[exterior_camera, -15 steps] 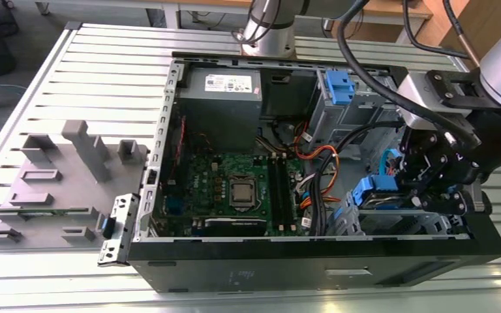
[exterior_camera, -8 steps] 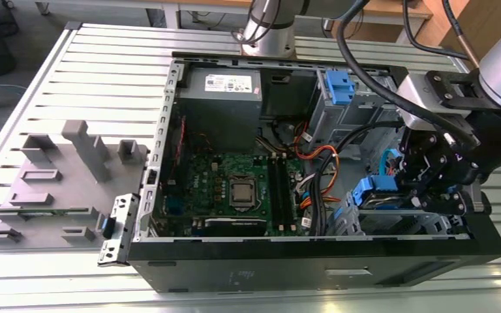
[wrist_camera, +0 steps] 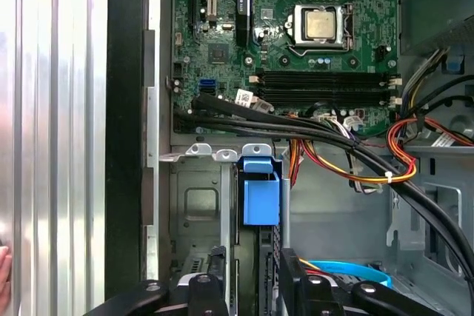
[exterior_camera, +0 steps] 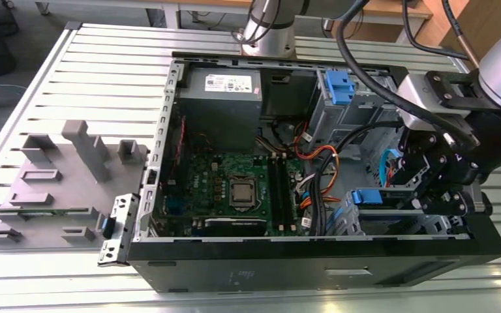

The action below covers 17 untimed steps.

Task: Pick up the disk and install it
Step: 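Insert the disk into the insertion slot, then insert the first disk wire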

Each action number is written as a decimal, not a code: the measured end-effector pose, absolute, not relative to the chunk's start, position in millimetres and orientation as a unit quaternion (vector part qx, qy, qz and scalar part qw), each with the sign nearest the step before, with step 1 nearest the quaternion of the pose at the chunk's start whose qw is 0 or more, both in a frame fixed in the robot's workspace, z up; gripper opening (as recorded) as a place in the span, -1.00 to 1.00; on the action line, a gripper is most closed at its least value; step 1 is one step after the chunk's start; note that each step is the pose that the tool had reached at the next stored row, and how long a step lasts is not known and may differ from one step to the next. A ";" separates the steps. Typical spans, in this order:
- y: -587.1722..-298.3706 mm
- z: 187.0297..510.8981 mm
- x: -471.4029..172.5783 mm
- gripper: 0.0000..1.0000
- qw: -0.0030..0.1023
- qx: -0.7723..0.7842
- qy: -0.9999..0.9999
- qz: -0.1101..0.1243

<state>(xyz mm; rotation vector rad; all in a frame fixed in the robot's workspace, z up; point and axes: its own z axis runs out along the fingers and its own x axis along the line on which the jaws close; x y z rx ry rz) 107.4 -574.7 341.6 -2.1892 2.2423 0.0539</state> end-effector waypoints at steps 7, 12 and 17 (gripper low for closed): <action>-574.7 341.1 105.7 -0.15 0.015 -0.699 0.715 0.008; -574.6 342.7 105.7 -0.15 0.015 -0.699 0.715 0.008; -574.7 343.6 105.6 -0.15 0.015 -0.699 0.715 0.008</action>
